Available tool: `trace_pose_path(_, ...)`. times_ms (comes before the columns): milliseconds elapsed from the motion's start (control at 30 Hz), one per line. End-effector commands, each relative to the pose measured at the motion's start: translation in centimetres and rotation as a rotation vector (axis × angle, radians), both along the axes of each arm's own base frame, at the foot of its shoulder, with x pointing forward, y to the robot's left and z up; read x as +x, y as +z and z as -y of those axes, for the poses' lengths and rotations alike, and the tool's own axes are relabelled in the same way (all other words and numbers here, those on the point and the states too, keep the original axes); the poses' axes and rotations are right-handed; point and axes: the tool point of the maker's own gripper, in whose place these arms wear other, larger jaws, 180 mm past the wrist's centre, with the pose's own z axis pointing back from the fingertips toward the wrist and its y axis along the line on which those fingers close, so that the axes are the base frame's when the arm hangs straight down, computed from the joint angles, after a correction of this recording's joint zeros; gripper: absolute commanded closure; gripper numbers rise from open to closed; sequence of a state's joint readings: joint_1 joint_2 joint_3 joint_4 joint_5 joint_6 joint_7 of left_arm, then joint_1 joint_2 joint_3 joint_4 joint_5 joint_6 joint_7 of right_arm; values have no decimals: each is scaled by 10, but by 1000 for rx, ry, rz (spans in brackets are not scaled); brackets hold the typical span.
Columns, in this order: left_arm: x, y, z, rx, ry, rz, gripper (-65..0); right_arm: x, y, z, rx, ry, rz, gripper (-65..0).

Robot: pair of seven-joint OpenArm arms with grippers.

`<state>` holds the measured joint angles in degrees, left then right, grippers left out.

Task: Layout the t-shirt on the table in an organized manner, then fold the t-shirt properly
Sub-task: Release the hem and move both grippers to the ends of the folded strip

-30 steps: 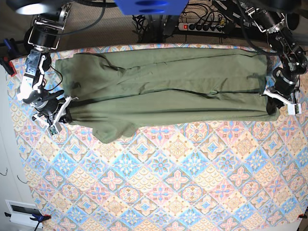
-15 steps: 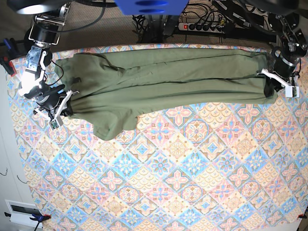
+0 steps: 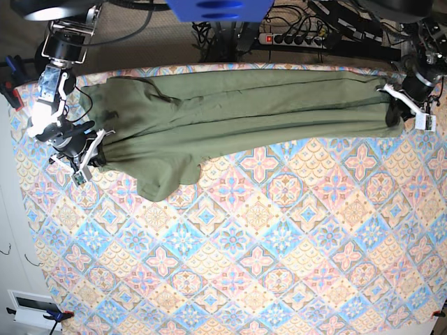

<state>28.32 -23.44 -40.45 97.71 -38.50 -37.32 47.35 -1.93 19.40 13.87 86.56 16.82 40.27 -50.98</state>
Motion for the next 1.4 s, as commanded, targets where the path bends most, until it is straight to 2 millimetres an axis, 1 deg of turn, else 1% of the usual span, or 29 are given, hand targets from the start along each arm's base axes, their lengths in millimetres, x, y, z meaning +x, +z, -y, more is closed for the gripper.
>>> trace_pose_path(0, 5, 10, -5, 15, 2, 30, 0, 9, 14, 6, -15, 1, 41, -7)
trace_pose_path(100, 1, 2, -8, 21, 12, 3, 0, 4, 9, 9, -31, -2, 3, -7)
trace_pose_path(167, -6, -13, -15, 37, 27, -48, 0, 2, 7, 10, -39, -3, -13, -7)
trace_pose_path(233, -4, -29, -8, 37, 5, -90, 0, 1, 6, 11, -42, -4, -22, -7)
trace_pose_path(267, -6, -39, -5, 43, -10, -123, 0, 1, 6, 11, -44, -4, -22, -7)
trace_pose_path(333, -10, -52, -1, 63, -36, -169, 0, -3, 1, 18, -93, -7, -44, -9)
trace_pose_path(400, -13, -58, 4, 82, -59, -195, 0, -11, -6, 29, -169, -10, -82, -10)
trace_pose_path(500, -13, -63, 11, 84, -81, -210, 0, -17, -10, 44, -266, -13, -114, -17)
trace_pose_path(567, -13, -65, 15, 82, -96, -215, 0, -17, -8, 47, -290, -17, -112, -56)
trace_pose_path(633, -12, -64, 15, 78, -93, -210, -45, -17, -7, 48, -288, -19, -109, -109)
trace_pose_path(700, -11, -63, 15, 72, -90, -204, -120, -13, 0, 50, -292, -28, -82, -163)
trace_pose_path(733, -7, -61, 15, 73, -90, -195, -164, -11, 10, 54, -299, -42, -55, -188)
trace_pose_path(800, -4, -60, 16, 70, -89, -186, -220, -5, 26, 54, -304, -61, -3, -218)
trace_pose_path(833, -2, -60, 16, 68, -88, -182, -232, -3, 34, 52, -305, -66, 24, -226)
trace_pose_path(933, 2, -55, 21, 26, -83, -153, -224, 2, 50, 51, -322, -67, 70, -229)
trace_pose_path(1000, 6, -51, 25, -12, -76, -129, -223, 6, 56, 47, -322, -62, 90, -229)
trace_pose_path(1033, 7, -49, 27, -31, -72, -116, -225, 7, 55, 41, -312, -56, 93, -229)
trace_pose_path(1100, 8, -43, 25, -58, -54, -94, -228, 10, 46, 20, -284, -16, 87, -232)
trace_pose_path(1167, 9, -41, 23, -73, -45, -91, -229, 26, 53, -1, -273, 36, 118, -232)
trace_pose_path(1233, 10, -42, 25, -80, -50, -108, -229, 48, 69, -19, -273, 83, 167, -232)
trace_pose_path(1267, 12, -41, 25, -83, -53, -114, -229, 55, 69, -26, -268, 101, 170, -233)
trace_pose_path(1300, 12, -41, 24, -80, -51, -125, -229, 58, 64, -31, -261, 119, 155, -233)
trace_pose_path(1367, 10, -39, 14, -74, -21, -131, -229, 61, 49, -37, -243, 139, 117, -233)
